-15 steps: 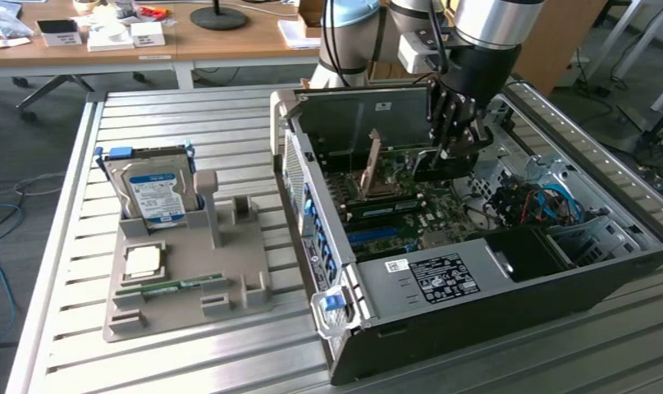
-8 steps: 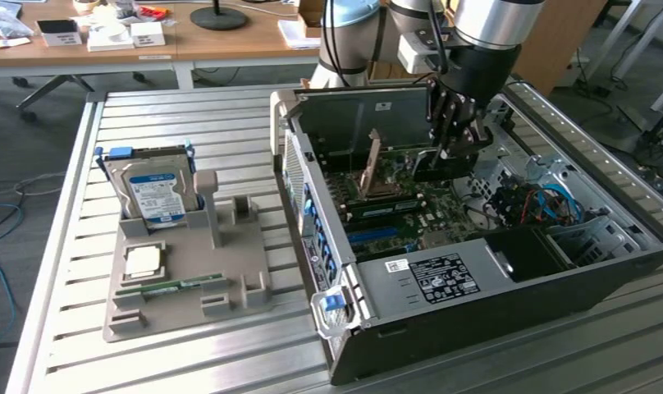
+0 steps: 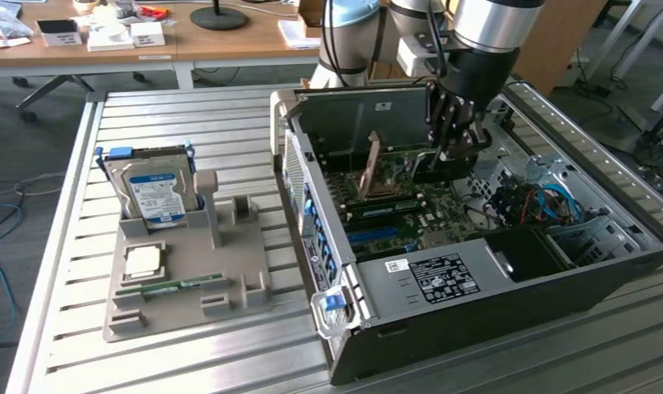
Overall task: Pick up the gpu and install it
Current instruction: 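Insert the gpu into the slot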
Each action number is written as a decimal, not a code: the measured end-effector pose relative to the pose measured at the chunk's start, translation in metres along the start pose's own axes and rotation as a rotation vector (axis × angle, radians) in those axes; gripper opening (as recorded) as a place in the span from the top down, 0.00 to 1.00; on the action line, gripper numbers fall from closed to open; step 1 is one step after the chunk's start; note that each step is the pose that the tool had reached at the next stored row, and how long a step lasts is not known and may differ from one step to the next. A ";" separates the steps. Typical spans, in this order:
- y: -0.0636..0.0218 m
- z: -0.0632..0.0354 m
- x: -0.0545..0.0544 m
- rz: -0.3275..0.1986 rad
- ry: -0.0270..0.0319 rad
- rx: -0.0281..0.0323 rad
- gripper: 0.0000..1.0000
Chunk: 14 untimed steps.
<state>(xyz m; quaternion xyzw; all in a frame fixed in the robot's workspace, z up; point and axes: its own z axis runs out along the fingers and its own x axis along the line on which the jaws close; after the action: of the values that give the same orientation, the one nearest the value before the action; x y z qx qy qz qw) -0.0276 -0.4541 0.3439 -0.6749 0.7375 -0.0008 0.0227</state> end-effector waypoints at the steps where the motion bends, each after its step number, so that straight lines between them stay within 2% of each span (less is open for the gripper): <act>1: 0.0000 0.0007 0.000 0.000 0.0000 0.0000 0.73; 14: 0.0002 0.0049 0.000 0.000 0.0002 0.0000 0.73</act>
<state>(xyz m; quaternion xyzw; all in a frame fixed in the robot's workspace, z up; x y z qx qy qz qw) -0.0277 -0.4541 0.3389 -0.6749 0.7375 -0.0009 0.0226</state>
